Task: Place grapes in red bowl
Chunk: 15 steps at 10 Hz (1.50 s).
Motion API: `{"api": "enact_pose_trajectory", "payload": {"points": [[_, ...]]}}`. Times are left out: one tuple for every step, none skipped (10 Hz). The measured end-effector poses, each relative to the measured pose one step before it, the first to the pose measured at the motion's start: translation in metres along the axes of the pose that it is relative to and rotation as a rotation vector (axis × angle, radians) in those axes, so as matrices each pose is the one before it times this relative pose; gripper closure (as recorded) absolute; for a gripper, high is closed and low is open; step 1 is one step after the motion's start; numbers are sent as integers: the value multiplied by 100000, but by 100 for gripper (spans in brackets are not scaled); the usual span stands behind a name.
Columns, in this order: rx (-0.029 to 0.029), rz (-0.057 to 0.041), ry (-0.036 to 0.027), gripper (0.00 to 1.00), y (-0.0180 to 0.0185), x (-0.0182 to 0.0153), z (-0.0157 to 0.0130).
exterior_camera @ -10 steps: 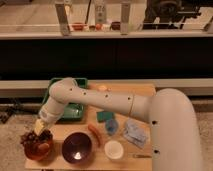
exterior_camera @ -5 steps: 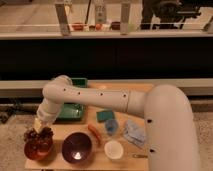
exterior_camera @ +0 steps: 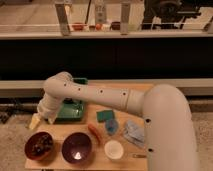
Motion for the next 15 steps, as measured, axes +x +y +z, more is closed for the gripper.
{"api": "enact_pose_trajectory", "payload": {"points": [[2637,2266,-22,20,-161,271,-206],[1423,1728,275,20,15,139,-208],[1982,2421,518,20,60,195,-328],[1586,1827,424,20,-9,179,-257],[464,478,192,20,3,47,-38],[53,-134,-47,20,-94,17,41],[31,-95,-39,20,-55,9,29],[6,-33,-25,20,-20,2,15],[-20,62,62,20,43,-3,-32],[0,16,3,20,9,-4,-2],[-7,-3,-21,20,6,-16,6],[12,-11,-4,20,-13,4,2],[0,-7,-9,20,-1,-3,5],[-1,15,0,20,9,-4,-1],[5,16,8,20,7,-1,-2]]}}
